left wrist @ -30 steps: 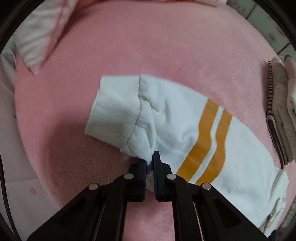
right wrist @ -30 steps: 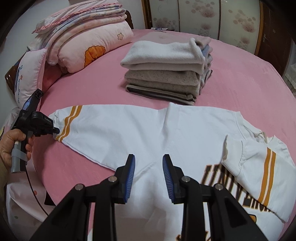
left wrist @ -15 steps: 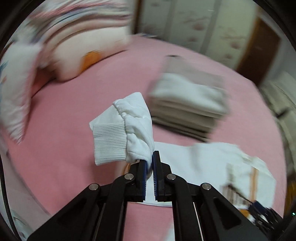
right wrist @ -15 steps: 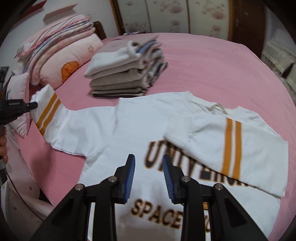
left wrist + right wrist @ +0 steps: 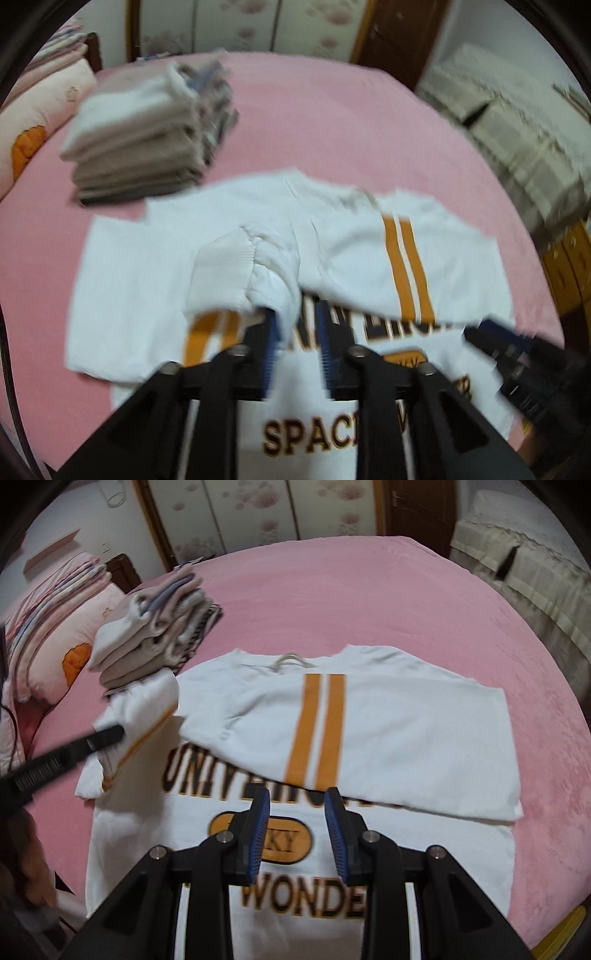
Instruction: Fold small clothes
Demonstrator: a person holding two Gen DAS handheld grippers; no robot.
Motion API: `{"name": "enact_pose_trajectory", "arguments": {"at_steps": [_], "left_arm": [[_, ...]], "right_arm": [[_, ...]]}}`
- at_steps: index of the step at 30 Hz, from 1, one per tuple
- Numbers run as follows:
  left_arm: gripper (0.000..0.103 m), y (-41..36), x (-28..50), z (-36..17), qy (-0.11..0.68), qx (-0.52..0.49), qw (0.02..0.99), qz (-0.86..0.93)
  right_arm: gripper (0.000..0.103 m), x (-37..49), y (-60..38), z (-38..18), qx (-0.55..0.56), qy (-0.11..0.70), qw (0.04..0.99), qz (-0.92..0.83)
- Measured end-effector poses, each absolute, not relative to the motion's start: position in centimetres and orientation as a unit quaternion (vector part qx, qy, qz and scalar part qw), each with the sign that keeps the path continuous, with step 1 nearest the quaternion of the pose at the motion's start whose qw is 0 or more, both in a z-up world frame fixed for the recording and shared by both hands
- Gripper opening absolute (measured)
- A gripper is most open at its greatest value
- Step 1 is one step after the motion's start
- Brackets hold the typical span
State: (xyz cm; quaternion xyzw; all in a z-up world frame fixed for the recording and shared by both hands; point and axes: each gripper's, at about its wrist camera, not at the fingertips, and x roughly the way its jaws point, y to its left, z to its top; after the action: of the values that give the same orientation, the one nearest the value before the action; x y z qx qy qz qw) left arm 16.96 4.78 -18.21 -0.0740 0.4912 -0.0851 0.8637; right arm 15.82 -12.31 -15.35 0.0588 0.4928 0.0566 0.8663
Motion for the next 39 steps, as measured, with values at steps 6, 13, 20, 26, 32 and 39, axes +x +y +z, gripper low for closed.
{"name": "enact_pose_trajectory", "arguments": {"at_steps": [6,13,20,26,32,39], "left_arm": [[0.052,3.3,13.4,-19.7,0.480,-0.106,0.864,-0.113],[0.063,5.3,9.7,-18.2,0.449,-0.129,0.877,-0.114],[0.063,10.5,7.7,-18.9,0.445,-0.120,0.887,-0.014],[0.063,15.2,8.2,-20.7,0.457,-0.103,0.880,0.077],[0.063,18.5,8.0,-23.2,0.470,-0.143,0.865,0.100],[0.063,20.1,7.5,-26.2,0.482,-0.191,0.850,0.094]], "right_arm": [[0.031,16.1,-14.1,-16.3,0.073,0.497,0.863,0.050],[0.031,16.6,-12.8,-16.6,0.077,0.496,0.861,0.081],[0.031,16.5,-9.1,-15.2,0.047,0.481,0.862,0.151],[0.031,16.3,-4.5,-14.5,0.010,0.464,0.861,0.208],[0.049,15.9,0.9,-15.5,-0.076,0.436,0.862,0.248],[0.053,15.3,6.6,-18.8,-0.237,0.398,0.854,0.237]]}}
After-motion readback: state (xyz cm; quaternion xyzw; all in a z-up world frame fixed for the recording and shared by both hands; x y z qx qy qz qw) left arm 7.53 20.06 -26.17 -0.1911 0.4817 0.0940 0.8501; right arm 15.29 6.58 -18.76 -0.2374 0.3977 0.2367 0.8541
